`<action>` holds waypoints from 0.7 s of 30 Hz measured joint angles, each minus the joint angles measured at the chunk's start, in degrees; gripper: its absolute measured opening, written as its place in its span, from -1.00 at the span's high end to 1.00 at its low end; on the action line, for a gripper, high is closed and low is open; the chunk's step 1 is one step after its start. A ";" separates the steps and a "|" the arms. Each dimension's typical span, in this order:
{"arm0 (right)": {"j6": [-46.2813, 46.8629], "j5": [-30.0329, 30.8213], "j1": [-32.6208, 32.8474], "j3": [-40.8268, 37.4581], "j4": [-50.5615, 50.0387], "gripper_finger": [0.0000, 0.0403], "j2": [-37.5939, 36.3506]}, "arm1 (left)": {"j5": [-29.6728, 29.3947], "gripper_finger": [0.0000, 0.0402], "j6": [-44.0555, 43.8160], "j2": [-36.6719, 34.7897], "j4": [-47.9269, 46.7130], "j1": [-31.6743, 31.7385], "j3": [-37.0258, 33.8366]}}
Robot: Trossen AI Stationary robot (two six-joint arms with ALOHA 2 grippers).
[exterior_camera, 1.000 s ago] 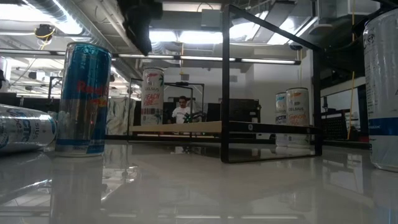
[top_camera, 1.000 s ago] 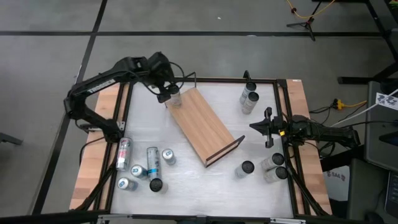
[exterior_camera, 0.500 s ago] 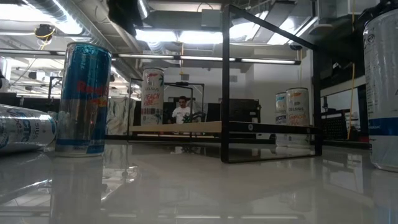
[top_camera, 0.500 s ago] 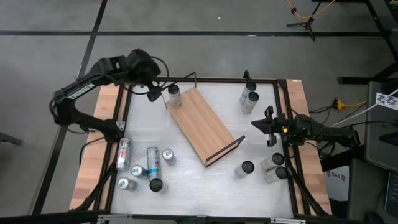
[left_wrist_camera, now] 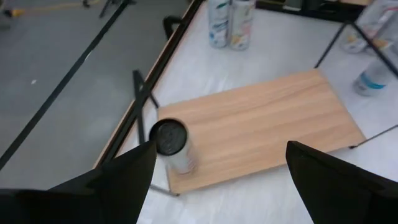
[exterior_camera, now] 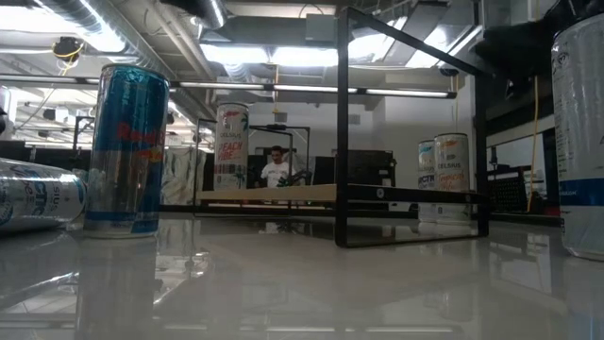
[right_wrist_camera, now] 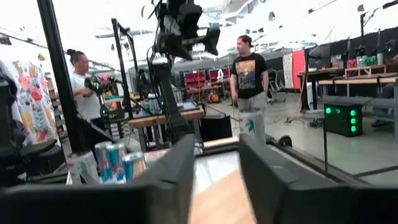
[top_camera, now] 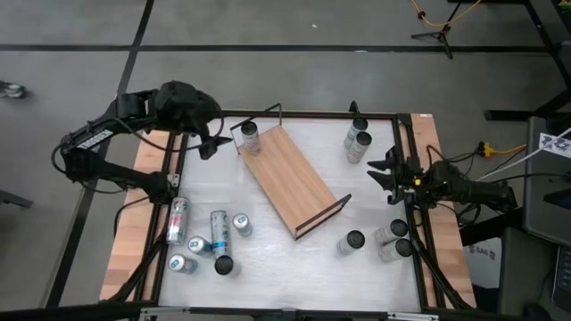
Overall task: Place canned beverage on shelf
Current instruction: Put the top white and blue soda can on the shelf
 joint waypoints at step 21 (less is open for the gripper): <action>3.59 15.70 0.00 21.02 -19.38 -0.67 7.78 | -0.02 -0.75 -0.39 -17.30 32.79 -5.97 -35.62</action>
